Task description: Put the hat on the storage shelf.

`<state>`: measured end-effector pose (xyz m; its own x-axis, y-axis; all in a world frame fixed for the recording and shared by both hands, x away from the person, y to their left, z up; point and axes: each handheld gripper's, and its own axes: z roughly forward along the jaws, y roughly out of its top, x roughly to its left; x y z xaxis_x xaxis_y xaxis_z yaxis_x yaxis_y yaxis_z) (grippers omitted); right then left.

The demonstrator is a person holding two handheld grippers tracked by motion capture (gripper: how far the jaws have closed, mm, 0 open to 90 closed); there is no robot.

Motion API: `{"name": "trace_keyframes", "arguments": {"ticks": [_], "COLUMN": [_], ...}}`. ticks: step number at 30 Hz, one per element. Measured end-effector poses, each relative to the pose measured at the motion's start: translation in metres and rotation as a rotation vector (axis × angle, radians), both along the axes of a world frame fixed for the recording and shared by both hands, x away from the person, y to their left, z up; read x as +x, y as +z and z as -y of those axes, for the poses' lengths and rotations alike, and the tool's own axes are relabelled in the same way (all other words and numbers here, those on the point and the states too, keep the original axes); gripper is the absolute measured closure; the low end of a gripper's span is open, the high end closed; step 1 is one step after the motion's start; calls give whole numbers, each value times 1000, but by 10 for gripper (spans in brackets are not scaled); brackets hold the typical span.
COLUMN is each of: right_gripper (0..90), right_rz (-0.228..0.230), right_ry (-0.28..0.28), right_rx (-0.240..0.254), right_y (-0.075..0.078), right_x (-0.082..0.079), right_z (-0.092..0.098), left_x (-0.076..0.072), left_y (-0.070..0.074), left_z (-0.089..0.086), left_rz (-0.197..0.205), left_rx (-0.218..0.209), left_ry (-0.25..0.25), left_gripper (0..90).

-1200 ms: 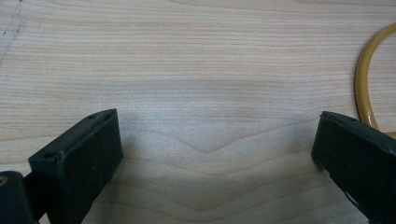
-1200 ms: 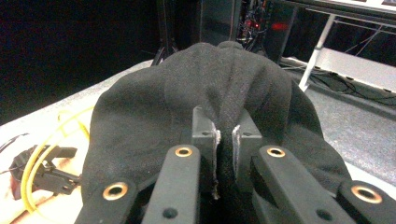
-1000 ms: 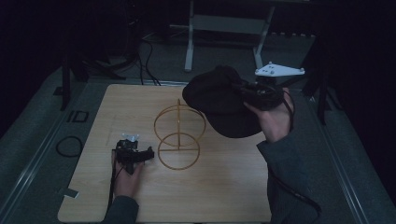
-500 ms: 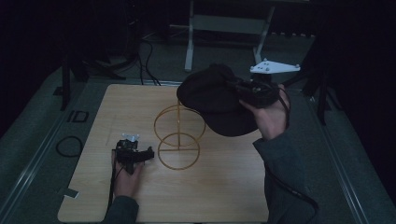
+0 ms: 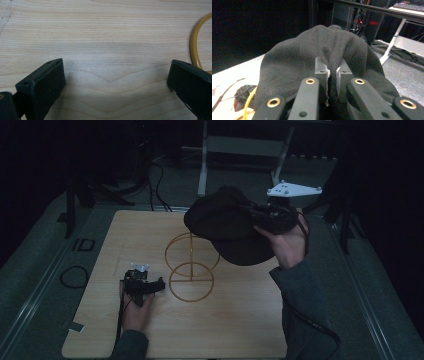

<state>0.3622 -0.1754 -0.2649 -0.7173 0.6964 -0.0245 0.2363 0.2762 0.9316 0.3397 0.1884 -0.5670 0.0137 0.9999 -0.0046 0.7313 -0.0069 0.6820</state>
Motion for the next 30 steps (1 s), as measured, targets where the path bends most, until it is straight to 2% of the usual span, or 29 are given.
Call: {"name": "trace_keyframes", "arguments": {"ticks": [13, 30], "right_gripper": [834, 833], "right_rz": [0, -13], "right_ry": [69, 144], "right_rx": [11, -27], "right_y": [-1, -11], "right_x": [-4, -5], "right_z": [-14, -43], "left_x": [0, 0], "left_y": [0, 0], "left_z": [0, 0], "left_rz": [-2, -3], "left_rx": [1, 1], "left_ry": [-1, -2], "left_gripper": [12, 13]}}
